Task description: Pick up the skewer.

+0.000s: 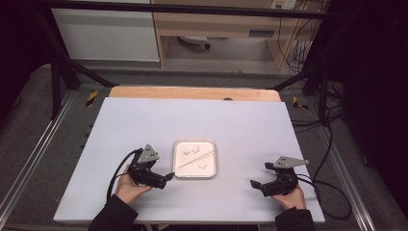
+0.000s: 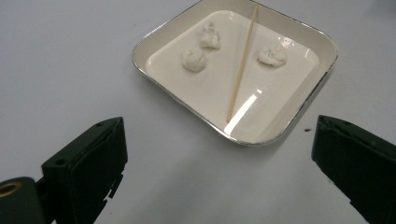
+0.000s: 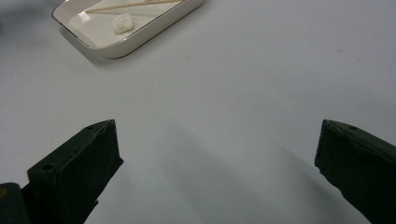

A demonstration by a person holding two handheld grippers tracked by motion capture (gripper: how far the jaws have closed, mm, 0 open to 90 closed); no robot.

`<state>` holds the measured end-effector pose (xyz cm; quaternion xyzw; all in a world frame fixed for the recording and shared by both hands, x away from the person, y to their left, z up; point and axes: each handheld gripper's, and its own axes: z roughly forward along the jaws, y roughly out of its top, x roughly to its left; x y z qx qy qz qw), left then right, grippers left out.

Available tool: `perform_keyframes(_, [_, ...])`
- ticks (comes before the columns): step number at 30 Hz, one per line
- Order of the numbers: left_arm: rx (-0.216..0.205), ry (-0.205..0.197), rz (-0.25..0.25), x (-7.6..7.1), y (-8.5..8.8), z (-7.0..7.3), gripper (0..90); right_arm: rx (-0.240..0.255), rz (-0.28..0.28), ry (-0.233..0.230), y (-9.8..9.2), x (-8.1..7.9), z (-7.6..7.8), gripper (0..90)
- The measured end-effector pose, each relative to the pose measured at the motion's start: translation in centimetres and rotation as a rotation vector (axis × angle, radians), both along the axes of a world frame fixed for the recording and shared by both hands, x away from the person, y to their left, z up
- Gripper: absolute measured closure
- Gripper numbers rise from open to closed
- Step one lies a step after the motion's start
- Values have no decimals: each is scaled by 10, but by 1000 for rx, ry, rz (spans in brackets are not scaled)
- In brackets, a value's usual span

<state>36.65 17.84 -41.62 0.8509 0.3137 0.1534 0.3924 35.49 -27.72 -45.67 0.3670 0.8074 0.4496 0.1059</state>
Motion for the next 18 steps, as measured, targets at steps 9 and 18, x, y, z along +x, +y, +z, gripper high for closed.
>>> perform_keyframes(9, [16, 9, -1, 11, -21, -1, 51, -4, 2, 0, 0, 0, 0, 7])
perform_keyframes(18, [31, 25, -3, 19, -38, -4, 91, -5, 4, 1, 0, 0, -1, 7])
